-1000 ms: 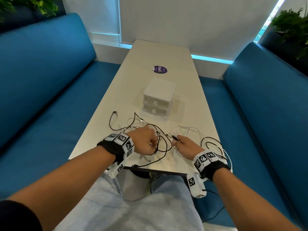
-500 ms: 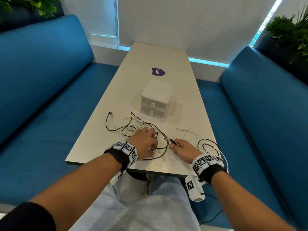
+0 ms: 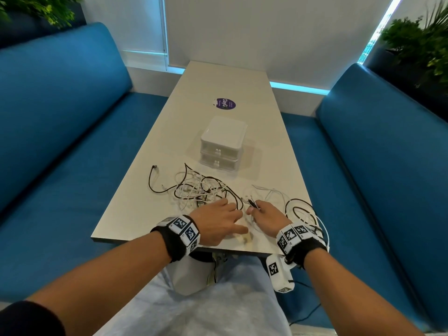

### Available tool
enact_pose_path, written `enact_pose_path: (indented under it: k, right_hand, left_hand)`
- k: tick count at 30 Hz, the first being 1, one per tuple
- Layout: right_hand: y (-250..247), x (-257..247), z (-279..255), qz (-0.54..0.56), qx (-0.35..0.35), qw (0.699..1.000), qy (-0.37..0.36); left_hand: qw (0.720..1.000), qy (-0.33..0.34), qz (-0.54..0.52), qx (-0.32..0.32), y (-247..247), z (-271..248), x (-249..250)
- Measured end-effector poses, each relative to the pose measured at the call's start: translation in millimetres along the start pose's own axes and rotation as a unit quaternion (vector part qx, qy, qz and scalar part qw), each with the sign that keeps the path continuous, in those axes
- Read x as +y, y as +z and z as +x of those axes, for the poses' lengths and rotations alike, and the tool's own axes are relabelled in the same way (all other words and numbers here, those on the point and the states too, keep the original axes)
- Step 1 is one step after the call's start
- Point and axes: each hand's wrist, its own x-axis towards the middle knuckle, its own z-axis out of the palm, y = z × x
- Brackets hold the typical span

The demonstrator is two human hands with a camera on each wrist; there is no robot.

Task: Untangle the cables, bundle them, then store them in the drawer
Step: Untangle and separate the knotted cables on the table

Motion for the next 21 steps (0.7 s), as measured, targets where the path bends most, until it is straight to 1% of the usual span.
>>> enact_pose_path:
  k: [1, 3, 7, 9, 11, 13, 15, 17, 19, 21]
  right_hand:
    - [0.1, -0.2, -0.5, 0.001, 0.001, 1.0, 0.002]
    - [0.9, -0.3, -2.1, 0.002, -0.002, 1.0, 0.005]
    - [-0.1, 0.9, -4.9, 0.005, -0.004, 1.0, 0.009]
    - [-0.4, 0.4, -5.4, 0.014, -0.005, 1.0, 0.011]
    - [-1.0, -1.3, -6.3, 0.023, -0.008, 1.0, 0.016]
    - [-0.2, -0.3, -5.0, 0.043, -0.008, 0.999, 0.026]
    - [1.0, 3.4, -2.2, 0.072, -0.007, 0.997, 0.035]
    - [1.1, 5.0, -1.2, 0.098, -0.004, 0.994, 0.043]
    - [-0.4, 1.2, -5.0, 0.116, 0.005, 0.992, 0.047]
    - [-0.8, 0.8, -6.4, 0.124, 0.007, 0.991, 0.051]
  left_hand:
    - [1.0, -0.001, 0.004, -0.023, 2.7, -0.3, 0.7]
    - [0.999, -0.023, -0.001, -0.044, 8.0, -1.6, -0.6]
    - [0.996, -0.052, -0.027, -0.062, 11.0, -1.3, -5.2]
    - [0.993, -0.08, -0.055, -0.061, 11.0, 0.5, -8.2]
    - [0.985, -0.132, -0.107, -0.04, 11.4, 2.8, -12.1]
    - [0.971, -0.175, -0.164, 0.004, 9.7, 6.1, -15.8]
    - [0.956, -0.221, -0.192, 0.031, 4.1, 8.4, -18.3]
    - [0.951, -0.261, -0.16, 0.047, -2.2, 9.1, -20.2]
    - [0.959, -0.261, -0.085, 0.071, -5.3, 9.3, -20.4]
    - [0.957, -0.268, -0.045, 0.101, -4.8, 9.8, -18.6]
